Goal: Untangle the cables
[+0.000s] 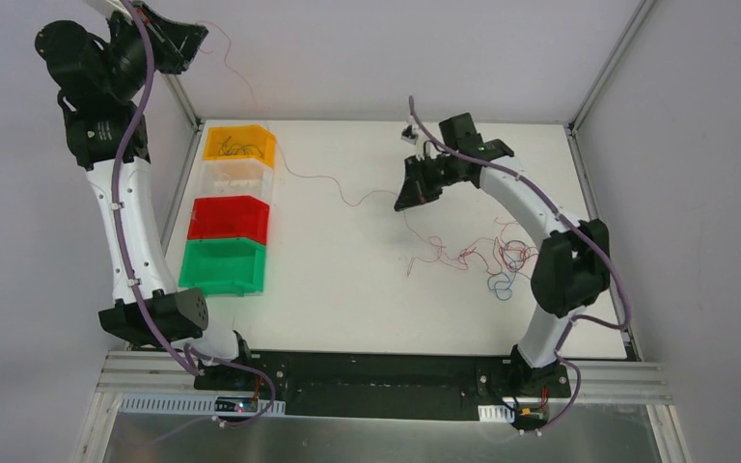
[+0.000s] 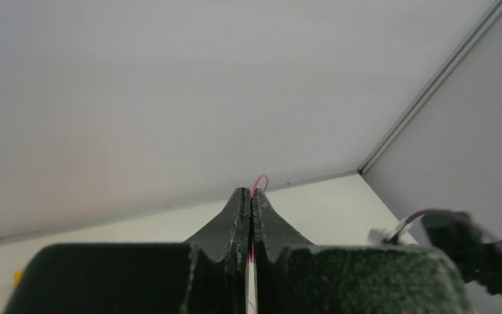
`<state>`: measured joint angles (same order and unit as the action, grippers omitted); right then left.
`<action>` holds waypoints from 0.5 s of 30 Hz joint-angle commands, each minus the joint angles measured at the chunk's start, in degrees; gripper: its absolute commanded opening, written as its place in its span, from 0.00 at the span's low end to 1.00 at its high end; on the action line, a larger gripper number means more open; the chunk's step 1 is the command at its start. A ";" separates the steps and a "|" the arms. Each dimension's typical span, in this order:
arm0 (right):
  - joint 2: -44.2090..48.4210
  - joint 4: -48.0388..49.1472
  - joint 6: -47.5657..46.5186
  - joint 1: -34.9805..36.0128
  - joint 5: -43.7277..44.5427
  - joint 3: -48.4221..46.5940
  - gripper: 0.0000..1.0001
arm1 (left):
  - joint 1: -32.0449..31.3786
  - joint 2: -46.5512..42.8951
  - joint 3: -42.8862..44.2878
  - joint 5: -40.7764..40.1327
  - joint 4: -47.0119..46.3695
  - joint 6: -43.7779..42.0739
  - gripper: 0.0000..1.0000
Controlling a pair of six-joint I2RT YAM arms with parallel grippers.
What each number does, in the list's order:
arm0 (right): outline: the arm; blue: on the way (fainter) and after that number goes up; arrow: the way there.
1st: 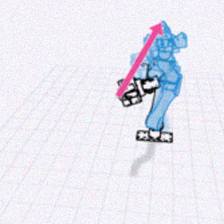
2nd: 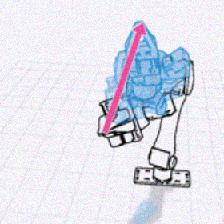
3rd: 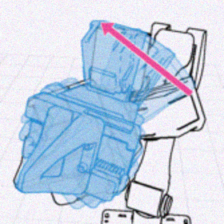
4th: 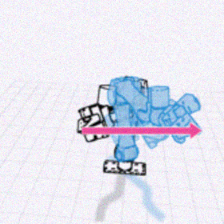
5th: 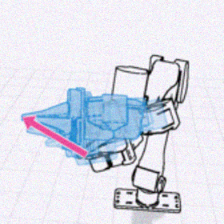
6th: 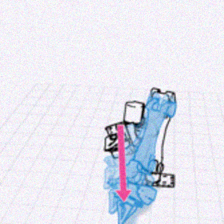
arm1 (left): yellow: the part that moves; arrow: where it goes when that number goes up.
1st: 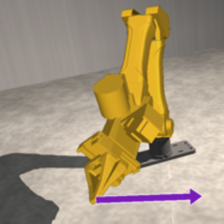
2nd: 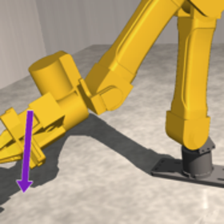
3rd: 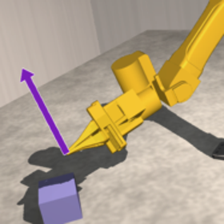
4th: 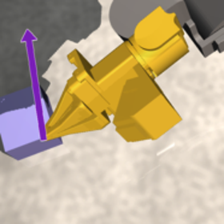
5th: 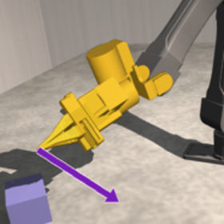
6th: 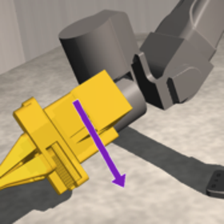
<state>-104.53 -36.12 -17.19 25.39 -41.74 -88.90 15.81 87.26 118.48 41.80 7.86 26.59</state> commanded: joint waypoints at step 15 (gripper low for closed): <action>14.62 10.69 28.85 -0.40 -6.01 -13.61 0.00 | -16.93 -9.72 -30.85 8.03 6.25 -14.09 0.00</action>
<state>-84.16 -21.56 7.46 24.77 -45.36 -98.24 2.15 82.17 88.14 45.21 14.22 15.97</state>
